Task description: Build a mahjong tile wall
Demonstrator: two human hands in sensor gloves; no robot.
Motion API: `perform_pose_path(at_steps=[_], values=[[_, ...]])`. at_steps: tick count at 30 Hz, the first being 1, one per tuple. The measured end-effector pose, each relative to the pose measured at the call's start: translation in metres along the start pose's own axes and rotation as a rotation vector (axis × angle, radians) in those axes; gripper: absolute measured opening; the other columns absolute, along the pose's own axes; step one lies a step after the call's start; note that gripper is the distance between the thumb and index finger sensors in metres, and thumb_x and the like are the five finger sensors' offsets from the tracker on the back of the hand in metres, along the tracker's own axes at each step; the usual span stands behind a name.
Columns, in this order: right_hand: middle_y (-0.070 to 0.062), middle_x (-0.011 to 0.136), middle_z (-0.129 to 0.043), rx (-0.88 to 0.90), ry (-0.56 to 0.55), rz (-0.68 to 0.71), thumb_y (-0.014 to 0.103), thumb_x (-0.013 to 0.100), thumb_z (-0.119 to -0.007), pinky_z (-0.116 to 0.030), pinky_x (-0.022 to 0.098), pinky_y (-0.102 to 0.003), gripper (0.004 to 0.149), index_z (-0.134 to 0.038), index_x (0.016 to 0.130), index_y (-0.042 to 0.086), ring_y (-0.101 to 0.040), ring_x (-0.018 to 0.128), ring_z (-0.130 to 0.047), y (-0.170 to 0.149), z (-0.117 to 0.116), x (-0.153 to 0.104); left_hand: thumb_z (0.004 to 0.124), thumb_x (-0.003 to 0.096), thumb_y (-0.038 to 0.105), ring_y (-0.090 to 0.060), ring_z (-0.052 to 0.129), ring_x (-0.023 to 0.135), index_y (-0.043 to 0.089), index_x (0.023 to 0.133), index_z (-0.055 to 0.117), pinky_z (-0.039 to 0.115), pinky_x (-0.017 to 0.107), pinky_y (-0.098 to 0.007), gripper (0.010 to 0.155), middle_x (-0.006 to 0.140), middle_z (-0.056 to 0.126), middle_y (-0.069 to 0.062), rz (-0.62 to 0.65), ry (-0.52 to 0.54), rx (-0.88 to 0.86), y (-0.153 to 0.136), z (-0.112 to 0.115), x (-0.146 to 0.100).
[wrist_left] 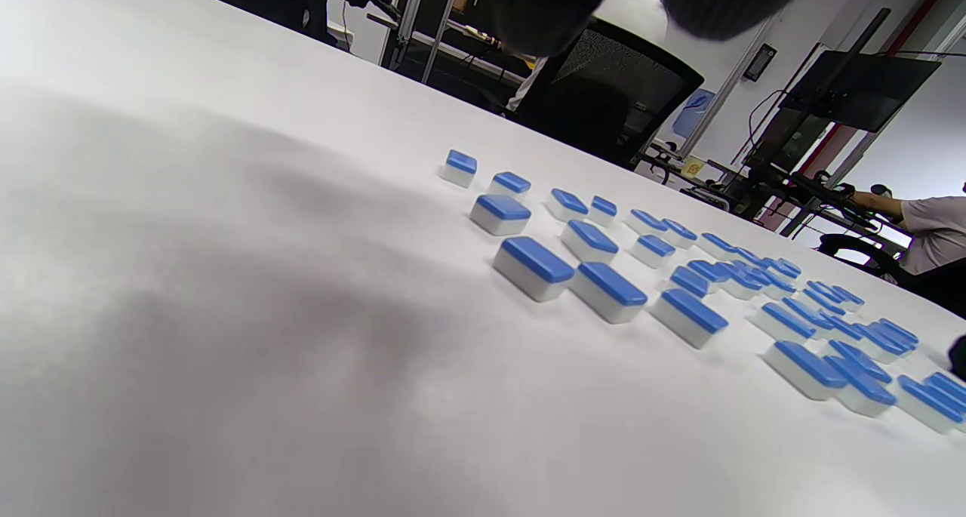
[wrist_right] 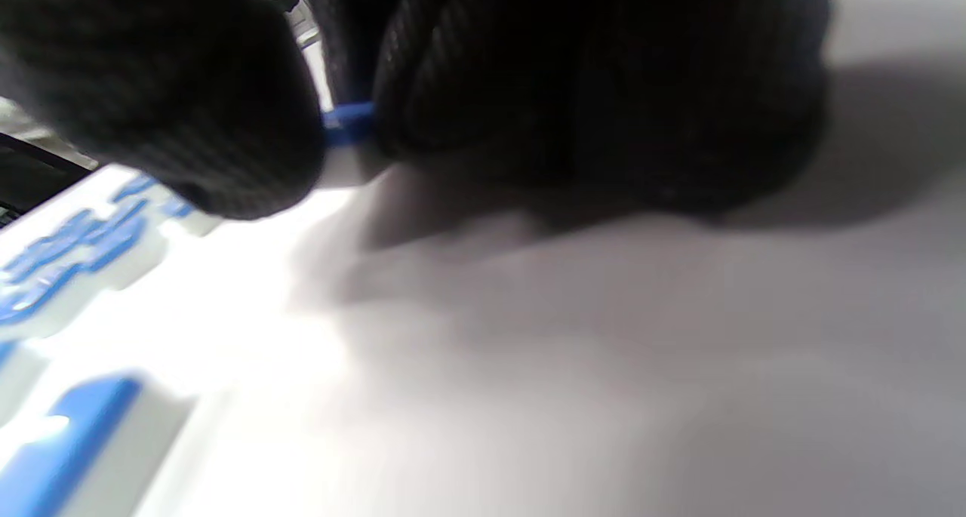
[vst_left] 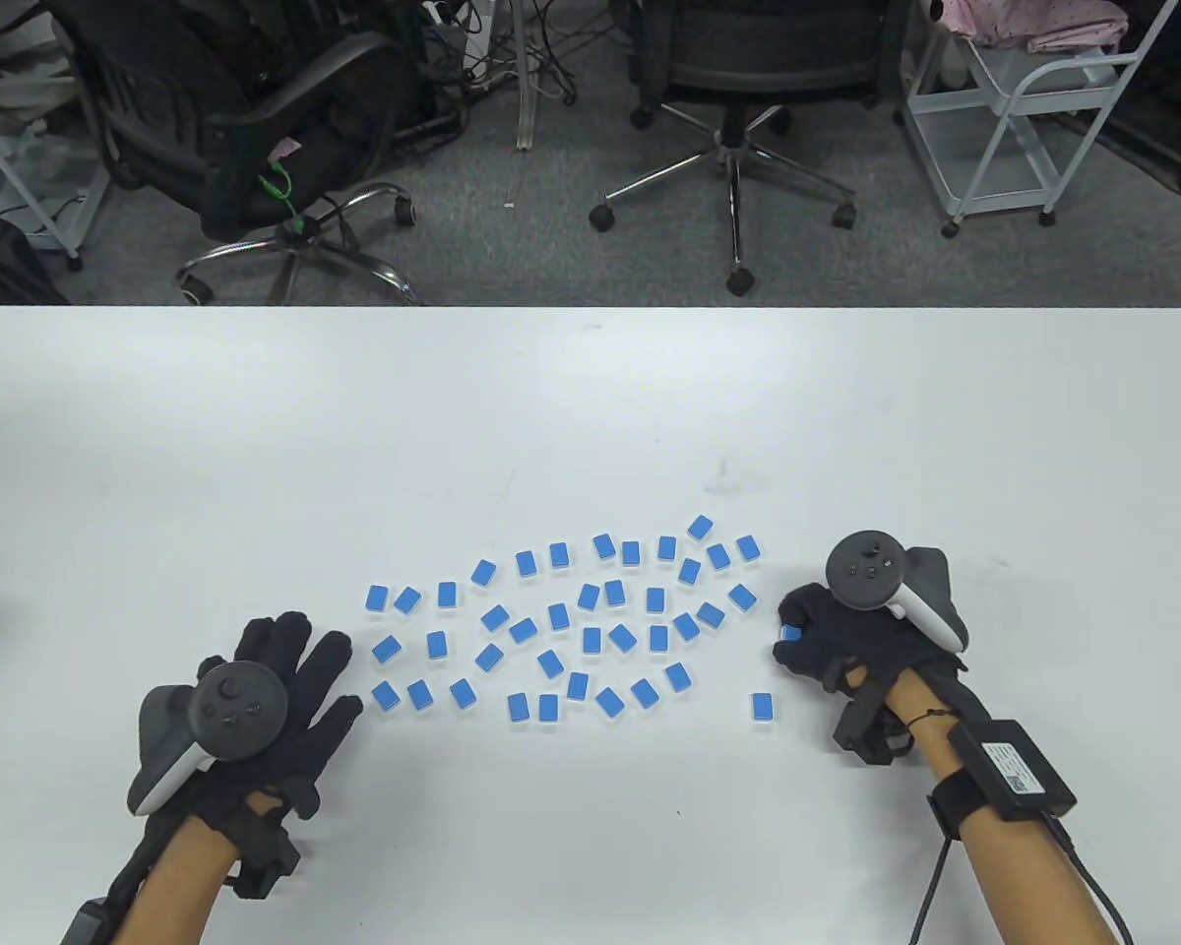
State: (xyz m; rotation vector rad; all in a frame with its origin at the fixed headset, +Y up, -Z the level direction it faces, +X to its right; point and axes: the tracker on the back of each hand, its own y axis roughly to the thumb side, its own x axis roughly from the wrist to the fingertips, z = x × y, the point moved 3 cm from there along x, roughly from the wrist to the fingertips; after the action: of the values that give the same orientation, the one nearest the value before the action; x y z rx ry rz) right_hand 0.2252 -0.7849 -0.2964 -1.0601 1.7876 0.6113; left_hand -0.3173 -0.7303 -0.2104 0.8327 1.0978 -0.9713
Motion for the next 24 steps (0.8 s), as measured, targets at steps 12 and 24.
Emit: perform_pose_path(at_steps=[12, 24], values=[[-0.004, 0.065, -0.088, -0.181, -0.032, 0.153, 0.044, 0.031, -0.096, -0.09, 0.019, -0.04, 0.063, -0.073, 0.084, 0.018, -0.018, 0.035, -0.094, 0.02, -0.025, -0.034, 0.057, 0.0506, 0.061, -0.032, 0.01, 0.112, 0.036, 0.113, 0.043, 0.012, 0.074, -0.067, 0.069, 0.121, 0.017, 0.0, -0.009, -0.02, -0.06, -0.006, 0.004, 0.002], [-0.002, 0.068, -0.086, -0.222, -0.024, 0.165, 0.04, 0.032, -0.095, -0.09, 0.022, -0.039, 0.062, -0.07, 0.086, 0.021, -0.017, 0.038, -0.093, 0.023, -0.026, -0.036, 0.057, 0.0507, 0.061, -0.033, 0.011, 0.112, 0.035, 0.113, 0.044, 0.012, 0.074, -0.068, 0.069, 0.12, 0.017, -0.001, -0.017, -0.031, -0.085, -0.009, 0.005, 0.004]])
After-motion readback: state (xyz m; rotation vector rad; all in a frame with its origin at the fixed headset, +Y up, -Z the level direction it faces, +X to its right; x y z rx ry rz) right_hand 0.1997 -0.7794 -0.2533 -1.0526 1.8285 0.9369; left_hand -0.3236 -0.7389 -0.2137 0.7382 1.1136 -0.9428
